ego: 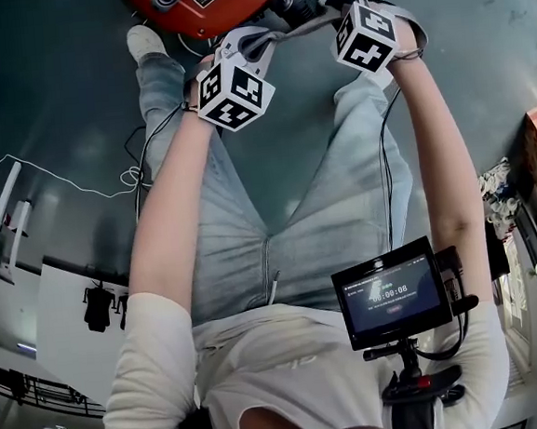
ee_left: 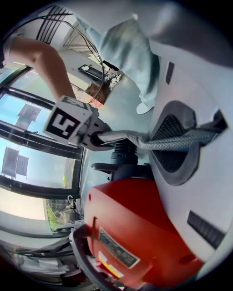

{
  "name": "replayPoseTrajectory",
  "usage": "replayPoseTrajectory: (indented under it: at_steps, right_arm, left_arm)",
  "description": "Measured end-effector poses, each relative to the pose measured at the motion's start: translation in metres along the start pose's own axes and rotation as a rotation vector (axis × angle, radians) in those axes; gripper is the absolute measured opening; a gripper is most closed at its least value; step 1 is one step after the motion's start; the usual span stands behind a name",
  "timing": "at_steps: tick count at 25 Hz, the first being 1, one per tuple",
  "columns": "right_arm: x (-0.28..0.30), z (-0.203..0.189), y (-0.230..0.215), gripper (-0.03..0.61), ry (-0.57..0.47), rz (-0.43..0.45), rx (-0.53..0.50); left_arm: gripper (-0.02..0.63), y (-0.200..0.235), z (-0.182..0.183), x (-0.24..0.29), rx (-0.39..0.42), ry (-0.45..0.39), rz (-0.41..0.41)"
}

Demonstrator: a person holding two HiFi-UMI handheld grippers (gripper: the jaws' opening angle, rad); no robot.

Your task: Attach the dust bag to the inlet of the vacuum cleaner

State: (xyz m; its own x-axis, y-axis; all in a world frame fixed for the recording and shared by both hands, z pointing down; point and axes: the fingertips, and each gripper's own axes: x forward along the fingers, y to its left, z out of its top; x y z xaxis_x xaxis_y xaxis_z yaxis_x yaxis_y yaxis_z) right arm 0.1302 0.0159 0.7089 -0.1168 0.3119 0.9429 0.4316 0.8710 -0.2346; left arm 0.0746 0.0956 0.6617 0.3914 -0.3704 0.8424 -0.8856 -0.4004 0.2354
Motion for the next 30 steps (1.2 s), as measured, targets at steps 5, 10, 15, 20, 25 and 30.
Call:
replayPoseTrajectory:
  at_steps: [5, 10, 15, 20, 25, 30]
  right_arm:
    - [0.005, 0.001, -0.005, 0.018, -0.036, -0.027, 0.027]
    - [0.029, -0.002, 0.007, 0.020, -0.104, 0.083, 0.092]
    - [0.007, -0.009, -0.003, 0.020, 0.046, 0.009, -0.023]
    - [0.014, -0.010, -0.006, 0.020, 0.090, 0.054, -0.005]
    - [0.030, -0.008, 0.002, 0.021, 0.007, 0.166, 0.111]
    - [0.003, -0.007, -0.006, 0.020, 0.076, 0.059, 0.041]
  left_arm:
    - [0.017, -0.004, -0.002, 0.000, 0.021, 0.029, -0.045]
    - [0.017, -0.012, 0.029, -0.019, 0.142, 0.034, 0.024]
    - [0.017, -0.002, 0.006, 0.002, -0.063, 0.021, 0.006]
    - [0.017, -0.012, 0.002, 0.003, -0.322, 0.044, -0.139]
    - [0.017, -0.017, 0.022, -0.010, -0.166, 0.096, -0.093]
    - [0.017, -0.004, -0.005, 0.006, -0.343, 0.068, -0.114]
